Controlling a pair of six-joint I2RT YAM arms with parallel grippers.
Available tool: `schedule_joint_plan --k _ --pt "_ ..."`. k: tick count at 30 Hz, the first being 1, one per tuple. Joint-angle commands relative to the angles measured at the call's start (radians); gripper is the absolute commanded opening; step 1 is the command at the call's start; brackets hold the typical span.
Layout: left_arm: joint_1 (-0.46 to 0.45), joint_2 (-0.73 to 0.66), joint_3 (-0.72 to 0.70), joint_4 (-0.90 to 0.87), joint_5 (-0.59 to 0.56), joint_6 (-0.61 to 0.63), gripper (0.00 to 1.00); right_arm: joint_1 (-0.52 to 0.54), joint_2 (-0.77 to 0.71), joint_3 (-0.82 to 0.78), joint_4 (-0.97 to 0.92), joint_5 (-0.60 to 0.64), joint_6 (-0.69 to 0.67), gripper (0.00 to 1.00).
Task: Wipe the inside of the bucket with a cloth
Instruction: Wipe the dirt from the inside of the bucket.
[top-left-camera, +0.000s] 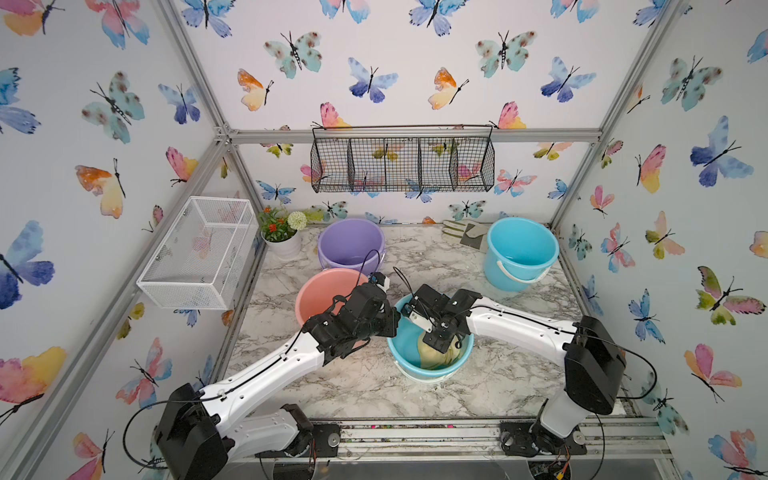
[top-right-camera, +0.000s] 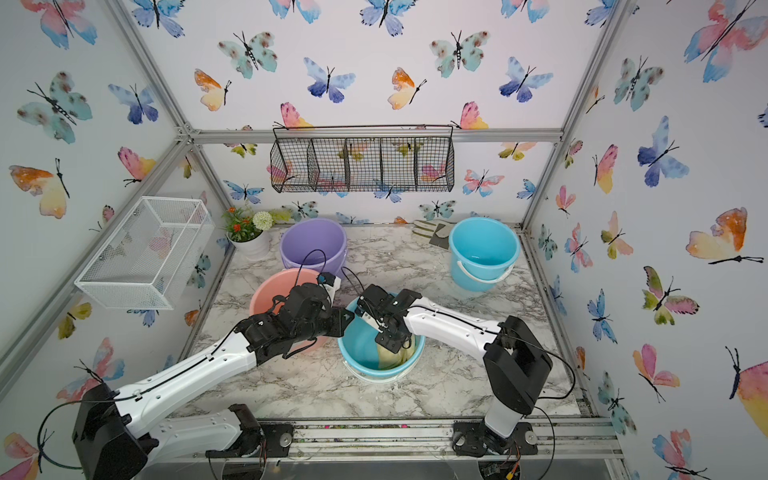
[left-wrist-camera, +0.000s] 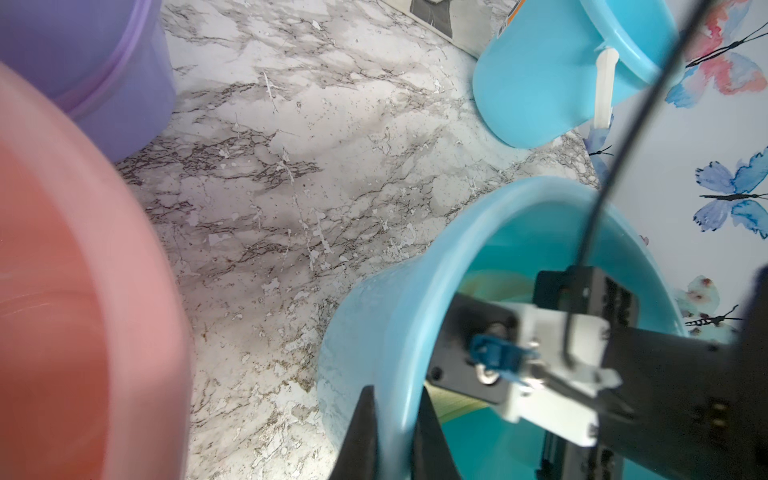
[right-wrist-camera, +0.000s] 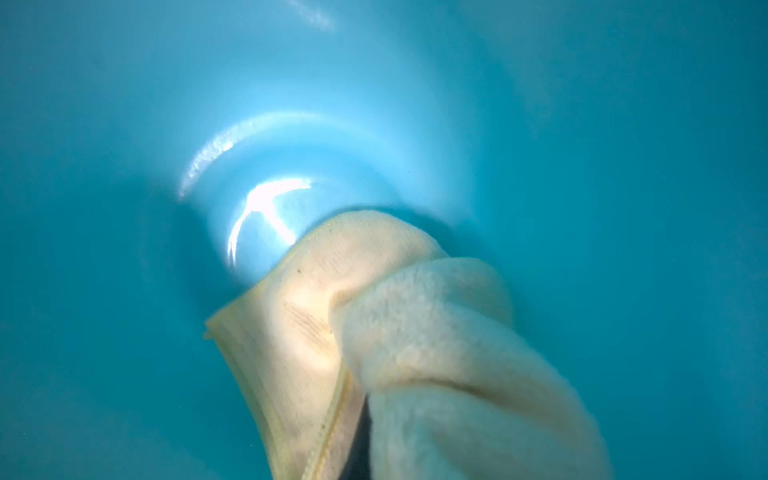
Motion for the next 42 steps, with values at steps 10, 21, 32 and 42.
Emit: schedule_joint_plan --k 10,21,32,42 --pt "-0.007 -0.009 -0.005 0.018 0.012 0.031 0.0 -0.004 -0.124 0.183 -0.267 0.045 0.055 0.02" --pt "-0.005 -0.005 -0.005 0.023 0.013 0.031 0.0 -0.004 -0.169 0.291 -0.377 0.093 0.081 0.02" --pt "0.001 -0.043 -0.004 -0.006 -0.053 0.024 0.0 -0.004 -0.173 0.173 -0.368 0.021 0.002 0.02" --pt "0.013 -0.028 0.009 0.022 -0.044 0.016 0.0 -0.004 -0.059 0.007 -0.208 -0.049 -0.04 0.02"
